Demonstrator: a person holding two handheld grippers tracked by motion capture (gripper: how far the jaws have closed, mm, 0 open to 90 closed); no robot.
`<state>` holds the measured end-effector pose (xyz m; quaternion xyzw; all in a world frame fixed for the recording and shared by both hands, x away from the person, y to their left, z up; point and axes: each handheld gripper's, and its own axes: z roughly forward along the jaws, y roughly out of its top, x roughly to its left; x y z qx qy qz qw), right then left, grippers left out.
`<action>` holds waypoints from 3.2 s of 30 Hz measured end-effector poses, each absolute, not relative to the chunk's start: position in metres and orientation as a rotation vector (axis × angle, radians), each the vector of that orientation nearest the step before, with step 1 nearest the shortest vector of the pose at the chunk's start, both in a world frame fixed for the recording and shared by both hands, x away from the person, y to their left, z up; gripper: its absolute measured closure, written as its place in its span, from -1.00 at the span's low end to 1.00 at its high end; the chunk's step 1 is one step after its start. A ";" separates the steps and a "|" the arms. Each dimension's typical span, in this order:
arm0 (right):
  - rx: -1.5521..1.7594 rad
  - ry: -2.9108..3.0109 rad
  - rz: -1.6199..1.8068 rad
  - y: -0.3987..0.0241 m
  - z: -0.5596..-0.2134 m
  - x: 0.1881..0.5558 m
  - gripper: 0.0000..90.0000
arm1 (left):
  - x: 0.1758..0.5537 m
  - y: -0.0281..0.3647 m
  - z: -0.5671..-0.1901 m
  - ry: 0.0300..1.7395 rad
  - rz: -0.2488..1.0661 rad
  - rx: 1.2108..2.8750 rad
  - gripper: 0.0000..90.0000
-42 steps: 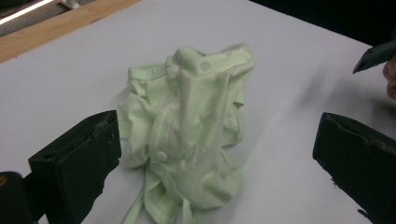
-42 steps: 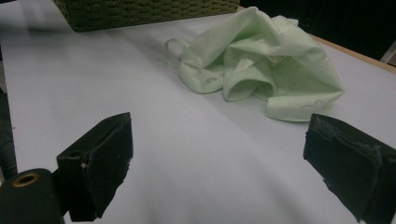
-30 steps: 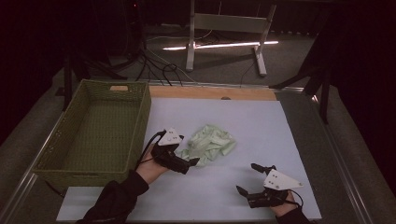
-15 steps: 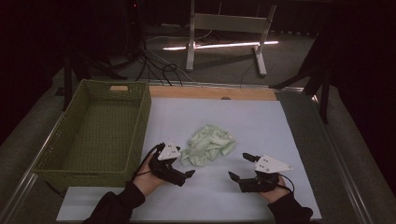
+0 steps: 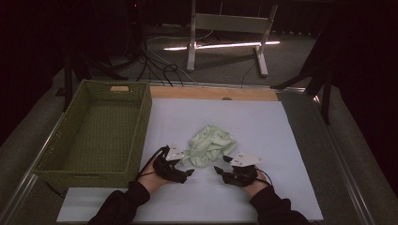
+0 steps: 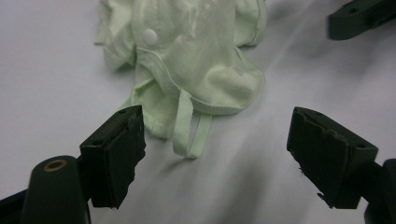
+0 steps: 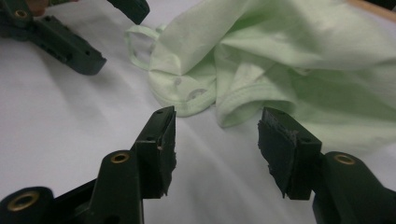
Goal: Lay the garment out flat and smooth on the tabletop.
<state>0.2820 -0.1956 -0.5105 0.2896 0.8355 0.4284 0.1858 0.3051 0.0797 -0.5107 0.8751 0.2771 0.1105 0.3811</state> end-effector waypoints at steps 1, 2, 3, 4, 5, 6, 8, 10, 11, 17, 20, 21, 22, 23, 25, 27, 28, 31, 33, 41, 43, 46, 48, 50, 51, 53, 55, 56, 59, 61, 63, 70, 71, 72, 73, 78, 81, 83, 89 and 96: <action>0.826 2.353 1.200 -0.192 -0.512 0.285 0.02 | 0.306 0.078 -0.512 0.716 0.274 2.237 -0.53; 0.833 2.356 1.190 -0.188 -0.514 0.287 0.02 | 0.307 0.076 -0.513 0.722 0.269 2.232 -0.51; 0.845 2.351 1.180 -0.186 -0.515 0.288 0.02 | 0.308 0.074 -0.514 0.730 0.269 2.234 -0.51; 0.852 2.359 1.149 -0.183 -0.517 0.292 0.02 | 0.309 0.073 -0.515 0.734 0.263 2.235 -0.46; 0.860 2.363 1.148 -0.181 -0.518 0.294 0.02 | 0.310 0.070 -0.515 0.745 0.252 2.235 -0.45; 0.868 2.362 1.138 -0.178 -0.520 0.295 0.02 | 0.310 0.068 -0.516 0.754 0.248 2.241 -0.45; 0.880 2.365 1.108 -0.173 -0.524 0.299 0.06 | 0.311 0.062 -0.518 0.761 0.243 2.252 -0.41; 0.918 2.364 1.097 -0.170 -0.526 0.302 0.16 | 0.312 0.058 -0.520 0.763 0.223 2.258 -0.38; 0.910 2.365 1.084 -0.169 -0.527 0.302 0.20 | 0.313 0.056 -0.521 0.771 0.229 2.261 -0.38; 0.911 2.360 1.066 -0.166 -0.527 0.304 0.77 | 0.315 0.050 -0.521 0.760 0.223 2.272 -0.14; 0.894 2.360 1.058 -0.166 -0.524 0.303 0.96 | 0.318 0.046 -0.520 0.768 0.194 2.256 0.12; 0.874 2.358 1.054 -0.166 -0.523 0.302 0.96 | 0.318 0.045 -0.520 0.757 0.192 2.255 0.24; 0.876 2.360 1.059 -0.166 -0.522 0.301 0.97 | 0.318 0.043 -0.520 0.758 0.189 2.255 0.38; 0.876 2.360 1.056 -0.165 -0.521 0.300 0.97 | 0.317 0.043 -0.520 0.759 0.196 2.256 0.47; 0.862 2.357 1.054 -0.166 -0.519 0.299 0.97 | 0.316 0.042 -0.519 0.752 0.204 2.253 0.70; 0.865 2.354 1.065 -0.167 -0.516 0.296 0.98 | 0.314 0.043 -0.516 0.762 0.229 2.247 0.90; 0.852 2.351 1.071 -0.168 -0.515 0.296 0.98 | 0.314 0.045 -0.514 0.765 0.236 2.243 0.92; 0.849 2.344 1.092 -0.172 -0.509 0.291 0.98 | 0.314 0.051 -0.509 0.786 0.253 2.237 0.94; 0.844 2.347 1.101 -0.176 -0.505 0.287 0.98 | 0.315 0.055 -0.506 0.795 0.265 2.232 0.94; 0.835 2.353 1.110 -0.191 -0.500 0.271 0.98 | 0.313 0.069 -0.496 0.828 0.304 2.214 0.95; 0.847 2.354 1.101 -0.198 -0.501 0.269 0.98 | 0.312 0.072 -0.494 0.835 0.317 2.217 0.95; 0.885 2.348 1.090 -0.210 -0.500 0.265 0.98 | 0.311 0.077 -0.490 0.848 0.319 2.212 0.95; 0.899 2.346 1.081 -0.218 -0.500 0.262 0.98 | 0.310 0.080 -0.488 0.850 0.331 2.215 0.95; 0.911 2.344 1.074 -0.226 -0.499 0.259 0.98 | 0.309 0.082 -0.486 0.861 0.335 2.216 0.95; 0.919 2.339 1.068 -0.229 -0.499 0.257 0.98 | 0.308 0.083 -0.486 0.860 0.344 2.222 0.95; 0.927 2.333 1.059 -0.236 -0.498 0.254 0.98 | 0.306 0.084 -0.485 0.864 0.350 2.226 0.95; 0.935 2.319 1.056 -0.242 -0.497 0.252 0.98 | 0.304 0.086 -0.486 0.862 0.332 2.236 0.95; 0.952 2.316 1.061 -0.245 -0.496 0.250 0.98 | 0.302 0.087 -0.487 0.863 0.312 2.234 0.95; 0.973 2.311 1.094 -0.252 -0.494 0.243 0.98 | 0.295 0.087 -0.487 0.843 0.262 2.245 0.95; 0.957 2.322 1.099 -0.254 -0.493 0.238 0.98 | 0.288 0.085 -0.486 0.815 0.249 2.261 0.95; 0.925 2.339 1.094 -0.254 -0.491 0.232 0.97 | 0.279 0.083 -0.484 0.787 0.220 2.267 0.95; 0.890 2.405 1.109 -0.256 -0.491 0.212 0.97 | 0.255 0.076 -0.482 0.697 0.152 2.315 0.93; 0.892 2.409 1.113 -0.257 -0.491 0.209 0.97 | 0.253 0.075 -0.483 0.688 0.144 2.323 0.93; 0.894 2.417 1.111 -0.259 -0.492 0.207 0.97 | 0.252 0.075 -0.483 0.685 0.143 2.324 0.93; 0.905 2.418 1.109 -0.260 -0.493 0.204 0.97 | 0.251 0.075 -0.484 0.688 0.138 2.322 0.93; 0.939 2.454 1.092 -0.270 -0.499 0.193 0.91 | 0.246 0.074 -0.490 0.682 0.092 2.333 0.87; 0.956 2.458 1.095 -0.273 -0.500 0.189 0.77 | 0.245 0.072 -0.492 0.671 0.061 2.336 0.72; 0.971 2.457 1.121 -0.276 -0.499 0.188 0.57 | 0.244 0.071 -0.491 0.674 0.083 2.331 0.41; 0.942 2.394 1.170 -0.282 -0.490 0.191 0.07 | 0.243 0.075 -0.482 0.683 0.119 2.296 -0.16; 0.935 2.338 1.236 -0.282 -0.479 0.201 -0.54 | 0.245 0.080 -0.468 0.658 0.103 2.251 -0.64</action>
